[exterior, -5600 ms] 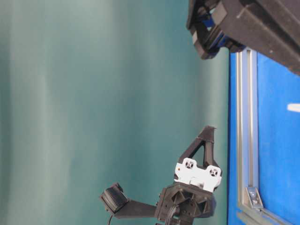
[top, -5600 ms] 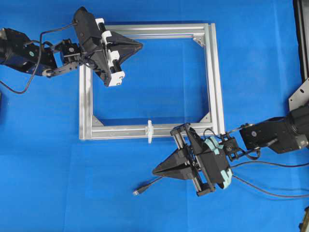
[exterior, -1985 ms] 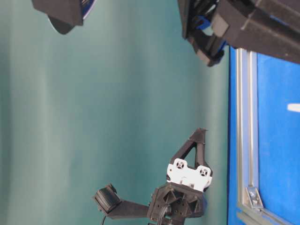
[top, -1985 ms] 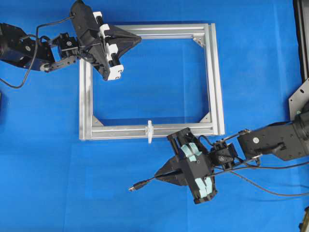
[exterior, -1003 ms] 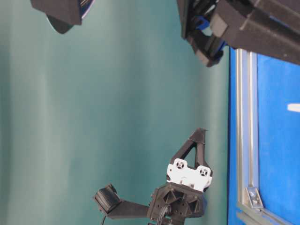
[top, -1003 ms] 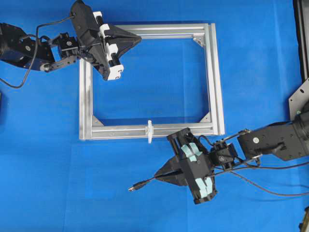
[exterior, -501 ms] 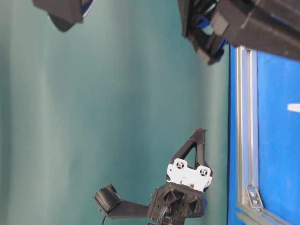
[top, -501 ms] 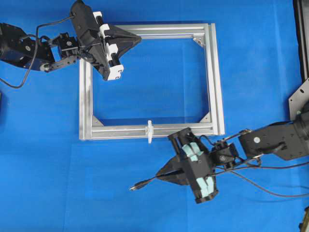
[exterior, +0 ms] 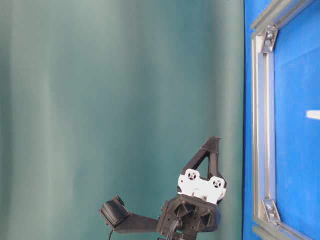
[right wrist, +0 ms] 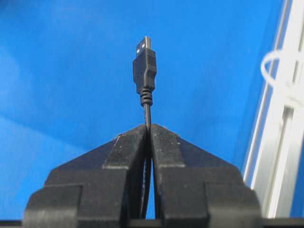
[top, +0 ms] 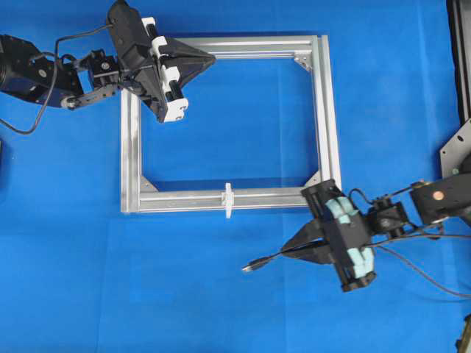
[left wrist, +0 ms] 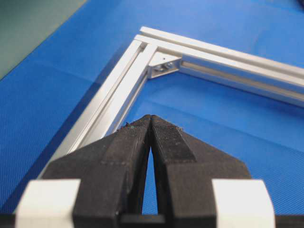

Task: Insert the wire through the string loop located in the center.
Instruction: 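Move the right gripper toward the white zip-tie loop on the frame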

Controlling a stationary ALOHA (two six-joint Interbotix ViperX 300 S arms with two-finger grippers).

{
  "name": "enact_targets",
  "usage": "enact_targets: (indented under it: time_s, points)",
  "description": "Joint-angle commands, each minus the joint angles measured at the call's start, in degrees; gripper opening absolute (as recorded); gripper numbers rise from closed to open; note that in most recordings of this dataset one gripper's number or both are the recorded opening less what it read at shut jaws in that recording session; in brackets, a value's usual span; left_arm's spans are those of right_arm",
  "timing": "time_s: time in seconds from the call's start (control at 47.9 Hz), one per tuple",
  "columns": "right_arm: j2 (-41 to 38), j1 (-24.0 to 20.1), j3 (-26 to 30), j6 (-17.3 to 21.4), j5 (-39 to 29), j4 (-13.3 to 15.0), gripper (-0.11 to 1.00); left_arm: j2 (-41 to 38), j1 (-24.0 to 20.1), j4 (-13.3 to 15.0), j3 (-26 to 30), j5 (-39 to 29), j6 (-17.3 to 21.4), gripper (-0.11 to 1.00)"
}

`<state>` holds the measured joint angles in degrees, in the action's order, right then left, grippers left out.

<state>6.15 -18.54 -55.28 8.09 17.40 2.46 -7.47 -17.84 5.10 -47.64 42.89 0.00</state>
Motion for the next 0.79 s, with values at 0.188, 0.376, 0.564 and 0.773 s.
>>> enact_targets:
  time_s: [0.188, 0.376, 0.564, 0.773]
  points:
    - [2.5, -0.3, -0.9, 0.1, 1.8, -0.2, -0.02, 1.7, -0.1, -0.1, 0.9, 0.3, 0.0, 0.00]
    - [2.5, 2.0, -1.1, 0.1, 1.8, -0.3, -0.02, 1.7, -0.2, -0.1, 0.9, 0.3, 0.0, 0.00]
    - [2.5, 6.9, -1.1, 0.0, 1.8, -0.3, -0.02, 1.7, -0.1, -0.1, 0.7, 0.3, 0.0, 0.00]
    - [2.5, 11.3, -1.5, 0.0, 1.8, -0.3, -0.02, 1.7, -0.1, -0.1, 0.7, 0.3, -0.1, 0.00]
